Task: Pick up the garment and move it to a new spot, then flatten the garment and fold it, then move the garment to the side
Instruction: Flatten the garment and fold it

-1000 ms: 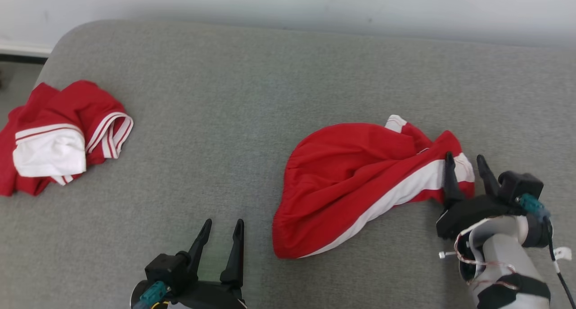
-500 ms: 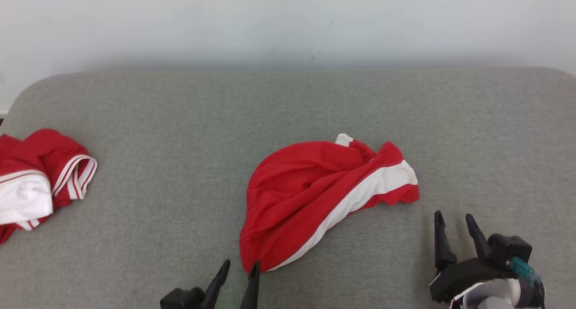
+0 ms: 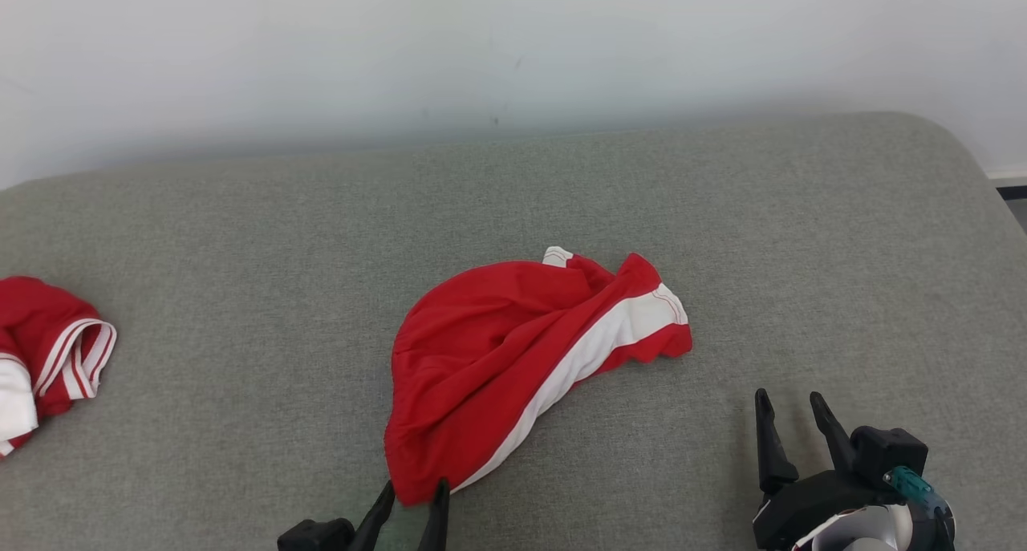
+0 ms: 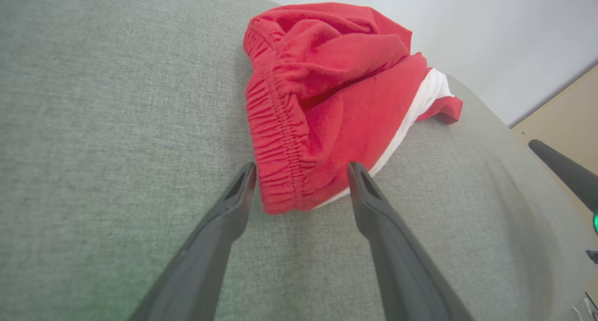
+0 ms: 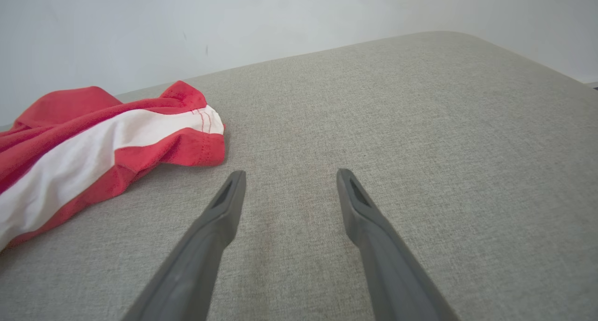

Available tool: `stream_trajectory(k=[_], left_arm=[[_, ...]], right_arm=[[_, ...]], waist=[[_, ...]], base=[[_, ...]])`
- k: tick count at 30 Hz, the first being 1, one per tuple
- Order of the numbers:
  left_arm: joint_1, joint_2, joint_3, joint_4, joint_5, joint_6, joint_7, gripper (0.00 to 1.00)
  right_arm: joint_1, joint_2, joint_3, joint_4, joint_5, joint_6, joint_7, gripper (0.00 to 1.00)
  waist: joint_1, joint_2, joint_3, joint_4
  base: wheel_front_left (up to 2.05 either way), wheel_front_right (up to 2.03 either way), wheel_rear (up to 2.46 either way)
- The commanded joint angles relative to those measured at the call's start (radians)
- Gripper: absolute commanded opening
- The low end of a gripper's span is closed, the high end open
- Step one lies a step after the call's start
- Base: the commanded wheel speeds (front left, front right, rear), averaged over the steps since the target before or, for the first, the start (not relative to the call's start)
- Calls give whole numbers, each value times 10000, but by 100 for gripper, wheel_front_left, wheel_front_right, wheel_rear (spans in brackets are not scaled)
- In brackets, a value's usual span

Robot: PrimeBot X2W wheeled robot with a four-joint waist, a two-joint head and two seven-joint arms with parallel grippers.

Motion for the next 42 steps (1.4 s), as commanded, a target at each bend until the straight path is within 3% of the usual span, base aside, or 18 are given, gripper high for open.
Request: stream_trajectory(k=[1, 5, 6, 7, 12, 19, 22, 29, 37, 41, 42], left_arm=[[-60, 10, 64, 102, 123, 11, -35, 100], [-169, 1, 292, 9, 250, 11, -35, 100], [-158, 6, 262, -80, 260, 12, -35, 38], [-183, 13, 256, -149, 247, 12, -35, 0], [-420, 13, 171, -591, 387, 11, -35, 0], [-698, 9, 816, -1802, 536, 11, -35, 0], [-964, 10, 1151, -1657, 780, 11, -35, 0], [-2126, 174, 2092, -80, 1549, 97, -35, 0], [-3470, 522, 2523, 2480, 2126, 906, -34, 0], [-3779, 529, 2831, 3101, 2133, 1314, -33, 0], [-3818, 530, 2879, 3173, 2194, 1418, -33, 8]], right_arm=[[15, -32, 21, -10, 60, -23, -6, 100], [1, -42, 3, -31, 119, -23, -6, 100], [-14, -39, -13, -69, 131, -23, -6, 100], [-25, -27, -26, -81, 135, -23, -6, 100], [-64, 48, -32, -105, 143, -23, -6, 100], [-129, 104, -50, -92, 228, -23, -6, 100], [-201, 126, 22, -58, 251, -23, -6, 100], [-414, 175, 254, -76, 350, -23, -6, 100], [-607, 158, 286, -95, 416, -23, -6, 100], [-584, 174, 229, -112, 439, -23, -6, 100], [-559, 176, 215, -120, 443, -23, -6, 100]], waist=[[1, 0, 42, -86], [1, 0, 108, -116], [1, 0, 154, -97], [1, 0, 182, -80], [1, 0, 314, 32], [1, 0, 476, 106], [1, 0, 562, 46], [1, 0, 959, -352], [1, 0, 1393, -969], [1, 0, 1399, -1123], [1, 0, 1379, -1139]], base=[[0, 0, 0], [0, 0, 0], [0, 0, 0], [0, 0, 0], [0, 0, 0], [0, 0, 0], [0, 0, 0], [0, 0, 0], [0, 0, 0], [0, 0, 0], [0, 0, 0]])
